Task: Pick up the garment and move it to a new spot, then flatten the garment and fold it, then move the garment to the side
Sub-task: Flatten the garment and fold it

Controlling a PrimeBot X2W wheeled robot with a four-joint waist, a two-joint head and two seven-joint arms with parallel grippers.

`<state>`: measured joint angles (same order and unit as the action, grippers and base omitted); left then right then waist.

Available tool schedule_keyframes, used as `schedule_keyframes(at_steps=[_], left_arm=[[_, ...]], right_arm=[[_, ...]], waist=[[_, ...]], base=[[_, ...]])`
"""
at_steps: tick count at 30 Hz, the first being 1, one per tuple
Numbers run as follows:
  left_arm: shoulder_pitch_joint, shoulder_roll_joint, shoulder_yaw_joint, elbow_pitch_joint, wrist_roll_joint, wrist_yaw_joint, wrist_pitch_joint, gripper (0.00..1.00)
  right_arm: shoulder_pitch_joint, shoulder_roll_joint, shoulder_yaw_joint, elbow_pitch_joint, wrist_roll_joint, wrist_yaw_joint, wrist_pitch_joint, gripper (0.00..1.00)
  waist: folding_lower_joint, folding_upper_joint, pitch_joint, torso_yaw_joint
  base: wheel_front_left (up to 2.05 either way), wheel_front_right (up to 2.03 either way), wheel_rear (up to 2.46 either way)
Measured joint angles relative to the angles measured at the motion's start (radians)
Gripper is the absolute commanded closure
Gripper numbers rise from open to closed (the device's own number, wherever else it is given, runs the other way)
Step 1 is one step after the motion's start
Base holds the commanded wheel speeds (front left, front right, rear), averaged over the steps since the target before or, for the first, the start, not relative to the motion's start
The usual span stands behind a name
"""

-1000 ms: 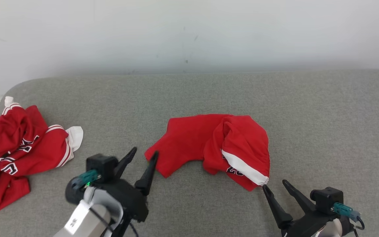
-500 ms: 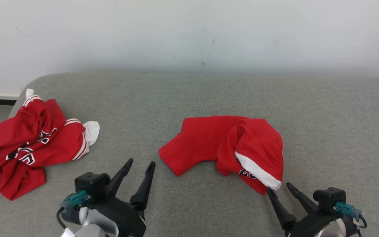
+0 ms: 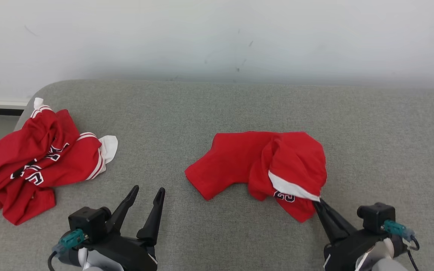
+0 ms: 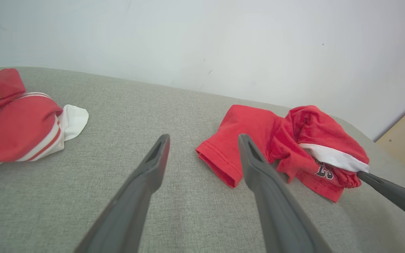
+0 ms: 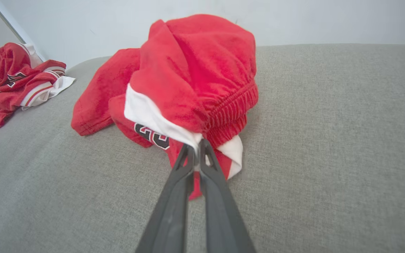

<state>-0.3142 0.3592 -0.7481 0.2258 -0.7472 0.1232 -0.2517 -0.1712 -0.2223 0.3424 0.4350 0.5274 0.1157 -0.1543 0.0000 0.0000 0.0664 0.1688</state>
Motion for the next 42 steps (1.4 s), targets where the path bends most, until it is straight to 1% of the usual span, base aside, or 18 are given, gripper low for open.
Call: schedule_keyframes(at_steps=[6,12,17,21,26,30,32,40,42], left_arm=[[0.005,-0.014,0.017,-0.009,0.027,0.0,0.0,0.0],[0.007,-0.041,0.013,-0.011,0.042,0.001,0.0,0.0],[0.009,-0.051,0.013,-0.009,0.046,0.001,0.0,0.0],[0.024,-0.05,0.02,-0.008,0.052,0.001,0.0,0.0],[0.025,-0.05,0.027,-0.008,0.055,0.001,0.0,0.0],[0.026,-0.051,0.029,-0.008,0.06,0.001,0.0,0.0],[0.031,-0.051,0.031,-0.009,0.062,0.001,0.0,0.0],[0.061,-0.051,0.041,-0.006,0.066,0.001,0.0,0.0],[0.06,-0.059,0.035,0.004,0.069,0.001,0.0,0.0]], right_arm=[[-0.064,0.01,0.014,-0.049,-0.001,0.002,-0.03,1.0],[-0.131,0.063,0.06,-0.119,0.0,0.007,-0.04,1.0],[-0.189,0.088,0.126,-0.167,0.001,0.008,-0.04,1.0],[-0.247,0.111,0.182,-0.217,0.033,0.008,-0.04,1.0],[-0.31,0.118,0.167,-0.246,0.036,0.008,-0.059,1.0],[-0.321,0.105,0.157,-0.221,0.022,0.008,-0.06,1.0],[-0.309,0.086,0.156,-0.21,0.013,0.008,-0.06,1.0],[-0.196,0.019,0.156,-0.156,-0.001,0.006,-0.057,1.0],[-0.165,0.0,0.148,-0.147,-0.001,-0.002,-0.057,1.0]], waist=[[0.0,0.0,-0.003,-0.004],[0.0,0.0,-0.011,-0.003],[0.0,0.0001,-0.021,0.006],[-0.0001,0.0,-0.025,0.011],[0.0,0.0,-0.029,0.015],[0.0,0.0,-0.03,0.016],[0.0,0.0,-0.03,0.016],[-0.0001,0.0,-0.021,-0.004],[0.0,0.0001,-0.019,-0.008]], base=[[0.0,0.0,0.0],[0.0,0.0,0.0],[0.0,0.0,0.0],[0.0,0.0,0.0],[0.0,0.0,0.0],[0.0,0.0,0.0],[0.0,0.0,0.0],[0.0,0.0,0.0],[0.0,0.0,0.0]])
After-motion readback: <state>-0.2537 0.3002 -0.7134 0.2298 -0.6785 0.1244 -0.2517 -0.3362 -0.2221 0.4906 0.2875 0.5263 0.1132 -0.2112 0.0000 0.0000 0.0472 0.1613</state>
